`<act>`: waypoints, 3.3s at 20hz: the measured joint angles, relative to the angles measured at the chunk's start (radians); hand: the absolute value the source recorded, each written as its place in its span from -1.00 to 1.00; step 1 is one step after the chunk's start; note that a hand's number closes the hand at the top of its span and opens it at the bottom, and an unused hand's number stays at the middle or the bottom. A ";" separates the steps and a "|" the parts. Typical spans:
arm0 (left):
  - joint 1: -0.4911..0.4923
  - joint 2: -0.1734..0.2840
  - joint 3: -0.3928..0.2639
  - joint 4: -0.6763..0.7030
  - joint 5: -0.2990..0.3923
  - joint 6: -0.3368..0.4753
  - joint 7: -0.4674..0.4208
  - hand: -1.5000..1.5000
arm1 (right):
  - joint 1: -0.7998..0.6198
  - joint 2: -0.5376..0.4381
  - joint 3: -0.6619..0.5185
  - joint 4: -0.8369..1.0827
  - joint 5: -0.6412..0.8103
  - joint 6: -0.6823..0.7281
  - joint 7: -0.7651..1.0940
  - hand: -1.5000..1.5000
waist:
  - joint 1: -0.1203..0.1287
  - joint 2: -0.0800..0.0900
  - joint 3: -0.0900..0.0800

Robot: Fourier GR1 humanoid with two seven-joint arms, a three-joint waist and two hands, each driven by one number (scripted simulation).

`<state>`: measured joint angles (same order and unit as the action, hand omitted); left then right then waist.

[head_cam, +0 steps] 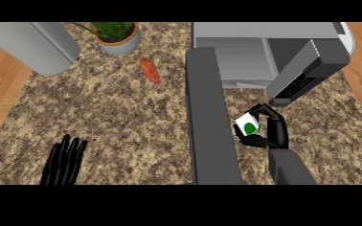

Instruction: Pick up the milk, place it into the microwave and close the microwave

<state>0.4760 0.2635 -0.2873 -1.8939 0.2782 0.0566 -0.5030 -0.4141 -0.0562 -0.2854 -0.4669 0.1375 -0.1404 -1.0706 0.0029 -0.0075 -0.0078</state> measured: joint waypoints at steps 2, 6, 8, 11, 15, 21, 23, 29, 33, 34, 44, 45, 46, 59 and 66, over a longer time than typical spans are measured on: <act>0.005 0.009 0.021 -0.009 0.017 -0.010 0.013 -1.00 | 0.016 0.018 0.032 -0.048 -0.016 -0.010 0.018 1.00 | -0.001 0.001 0.002; 0.014 0.016 0.054 -0.002 0.035 -0.036 0.009 -1.00 | 0.040 0.038 0.091 -0.169 -0.027 -0.068 0.094 1.00 | -0.002 0.003 0.005; 0.016 0.015 0.057 -0.005 0.032 -0.041 0.013 -1.00 | 0.022 0.044 0.127 -0.194 -0.041 -0.123 0.135 1.00 | 0.000 0.004 0.006; 0.021 0.010 0.072 0.025 0.037 -0.067 -0.009 -1.00 | 0.004 0.045 0.137 -0.243 -0.033 -0.166 0.201 1.00 | 0.001 0.005 0.007; -0.002 -0.006 0.082 0.045 0.029 -0.073 -0.005 -1.00 | -0.048 0.045 0.150 -0.249 -0.018 -0.229 0.274 1.00 | 0.003 0.007 0.007; -0.013 -0.016 0.099 0.056 0.027 -0.089 0.004 -1.00 | -0.180 -0.001 0.145 -0.153 0.023 -0.287 0.383 1.00 | 0.011 0.009 0.008; -0.003 -0.021 0.089 0.061 0.017 -0.096 -0.006 -1.00 | -0.229 -0.023 0.141 -0.090 0.044 -0.308 0.389 1.00 | 0.017 0.012 0.008; -0.030 -0.017 0.098 0.071 0.029 -0.121 0.007 -1.00 | -0.371 -0.067 0.117 0.103 0.098 -0.426 0.414 1.00 | 0.037 0.021 0.009; -0.075 -0.024 0.101 0.101 0.024 -0.124 0.015 -1.00 | -0.434 -0.111 0.100 0.194 0.116 -0.469 0.415 1.00 | 0.050 0.029 0.010; -0.089 -0.025 0.104 0.112 0.023 -0.124 0.016 -1.00 | -0.448 -0.123 0.100 0.212 0.124 -0.482 0.418 1.00 | 0.054 0.032 0.010; -0.108 -0.007 0.090 0.118 -0.066 -0.083 0.046 -1.00 | -0.550 -0.189 0.103 0.324 0.180 -0.670 0.505 -1.00 | 0.093 0.048 0.012; -0.112 -0.002 0.094 0.115 -0.066 -0.084 0.050 -1.00 | -0.557 -0.190 0.108 0.333 0.189 -0.683 0.513 -1.00 | 0.098 0.050 0.012; -0.120 -0.001 0.095 0.116 -0.070 -0.082 0.056 -1.00 | -0.568 -0.194 0.116 0.346 0.201 -0.695 0.528 -1.00 | 0.102 0.052 0.012; -0.147 0.000 0.082 0.133 -0.098 -0.088 0.057 -1.00 | -0.588 -0.193 0.138 0.387 0.233 -0.612 0.511 -1.00 | 0.115 0.058 0.014; -0.146 -0.007 0.065 0.132 -0.091 -0.112 0.044 -1.00 | -0.551 -0.165 0.084 0.350 0.176 -0.506 0.406 -1.00 | 0.102 0.054 0.014</act>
<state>0.3295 0.2560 -0.2218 -1.7616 0.1876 -0.0550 -0.4587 -0.9653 -0.2210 -0.2017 -0.1168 0.3134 -0.6460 -0.6642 0.1047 0.0462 0.0064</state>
